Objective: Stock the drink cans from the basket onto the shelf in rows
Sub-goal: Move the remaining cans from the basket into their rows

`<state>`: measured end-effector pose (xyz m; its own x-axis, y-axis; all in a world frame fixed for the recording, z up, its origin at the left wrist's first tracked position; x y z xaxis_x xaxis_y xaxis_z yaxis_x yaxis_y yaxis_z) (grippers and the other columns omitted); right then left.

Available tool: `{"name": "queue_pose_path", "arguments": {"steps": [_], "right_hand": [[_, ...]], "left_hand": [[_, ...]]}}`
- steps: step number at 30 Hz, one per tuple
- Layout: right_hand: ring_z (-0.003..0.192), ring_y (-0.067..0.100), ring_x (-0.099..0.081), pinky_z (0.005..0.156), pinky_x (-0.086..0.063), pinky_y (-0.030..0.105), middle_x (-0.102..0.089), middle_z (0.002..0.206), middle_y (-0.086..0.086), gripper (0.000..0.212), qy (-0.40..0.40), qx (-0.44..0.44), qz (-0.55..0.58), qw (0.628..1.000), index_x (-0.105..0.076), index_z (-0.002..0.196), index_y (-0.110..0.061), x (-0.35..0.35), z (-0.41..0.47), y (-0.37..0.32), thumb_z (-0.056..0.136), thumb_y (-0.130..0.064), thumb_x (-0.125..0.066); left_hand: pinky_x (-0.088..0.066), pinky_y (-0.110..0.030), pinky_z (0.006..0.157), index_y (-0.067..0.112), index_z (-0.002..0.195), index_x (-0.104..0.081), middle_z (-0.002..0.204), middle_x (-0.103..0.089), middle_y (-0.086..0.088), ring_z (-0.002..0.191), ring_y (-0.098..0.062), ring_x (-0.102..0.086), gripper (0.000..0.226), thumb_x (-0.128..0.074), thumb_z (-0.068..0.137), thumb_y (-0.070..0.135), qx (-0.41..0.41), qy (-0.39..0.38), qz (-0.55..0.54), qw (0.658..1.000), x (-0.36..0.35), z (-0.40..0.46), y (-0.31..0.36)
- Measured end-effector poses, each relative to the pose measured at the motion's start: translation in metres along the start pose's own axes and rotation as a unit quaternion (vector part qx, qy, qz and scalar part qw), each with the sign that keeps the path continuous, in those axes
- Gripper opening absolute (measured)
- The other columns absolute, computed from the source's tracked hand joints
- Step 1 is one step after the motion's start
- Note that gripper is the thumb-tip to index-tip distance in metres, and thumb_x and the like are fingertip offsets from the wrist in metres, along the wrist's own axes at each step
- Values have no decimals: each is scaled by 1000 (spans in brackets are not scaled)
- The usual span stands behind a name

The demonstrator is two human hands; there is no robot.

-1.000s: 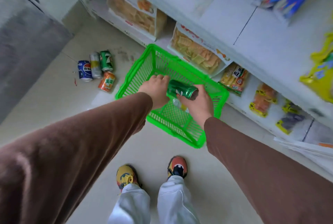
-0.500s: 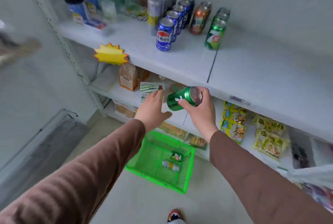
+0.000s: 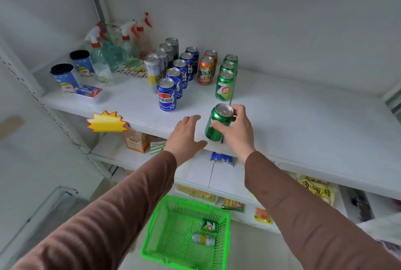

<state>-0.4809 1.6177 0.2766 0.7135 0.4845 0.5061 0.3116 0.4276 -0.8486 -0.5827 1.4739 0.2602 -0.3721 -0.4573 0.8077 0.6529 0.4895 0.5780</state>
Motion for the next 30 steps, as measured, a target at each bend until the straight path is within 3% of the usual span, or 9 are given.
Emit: {"name": "queue_pose_path", "arguments": {"steps": [13, 17, 21, 25, 28, 30], "right_hand": [[116, 19, -55, 88, -52, 42, -58, 128, -7, 70, 76, 24, -29, 996, -45, 130, -27, -30, 54, 16, 74, -40, -84], [124, 23, -51, 95, -50, 40, -53, 138, 0, 90, 65, -17, -24, 997, -31, 147, -28, -49, 45, 40, 76, -30, -85], [125, 23, -42, 95, -41, 31, -55, 130, 3, 98, 13, -66, 8, 998, -25, 154, -27, -61, 49, 60, 76, -20, -85], [118, 21, -40, 91, -39, 28, -53, 107, -7, 83, 1, -90, -13, 996, -42, 144, -20, -64, 59, 63, 74, -23, -86], [116, 26, -53, 95, -48, 41, -58, 120, 2, 77, 38, -99, -23, 994, -49, 133, -16, -65, 66, 64, 68, -29, -89], [109, 26, -59, 90, -50, 37, -54, 122, 5, 74, 56, -108, -24, 992, -50, 128, -13, -66, 72, 62, 67, -29, -89]], "left_hand": [[-39, -34, 107, 20, 145, -35, 143, -43, -4, 129, -22, -42, 79, -77, 79, 32, 13, -26, -13, 999, -16, 63, -28], [-40, -34, 106, 19, 145, -36, 141, -44, -5, 128, -23, -43, 79, -77, 78, 31, -5, -41, -17, 999, -19, 74, -36], [-40, -34, 106, 20, 145, -36, 142, -43, -4, 128, -22, -43, 79, -77, 79, 31, -15, -63, -16, 998, -22, 81, -43], [-41, -36, 106, 19, 144, -36, 143, -43, -4, 128, -22, -44, 79, -78, 78, 31, -21, -77, -28, 996, -24, 90, -45], [-41, -36, 105, 20, 144, -37, 142, -43, -4, 127, -22, -44, 79, -78, 77, 31, -32, -84, -30, 996, -26, 97, -43], [-41, -37, 106, 19, 144, -37, 142, -44, -4, 128, -22, -44, 79, -78, 77, 31, -37, -88, -31, 995, -28, 103, -42]]}}
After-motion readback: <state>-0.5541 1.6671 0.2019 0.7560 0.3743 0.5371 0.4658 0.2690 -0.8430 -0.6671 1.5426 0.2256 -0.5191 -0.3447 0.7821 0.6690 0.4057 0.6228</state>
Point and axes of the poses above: each hand's wrist, its own z-axis towards the middle knuckle, its own x-axis out of the back of the hand, y = z × x, the point moved 8 cm from there along z, towards the middle knuckle
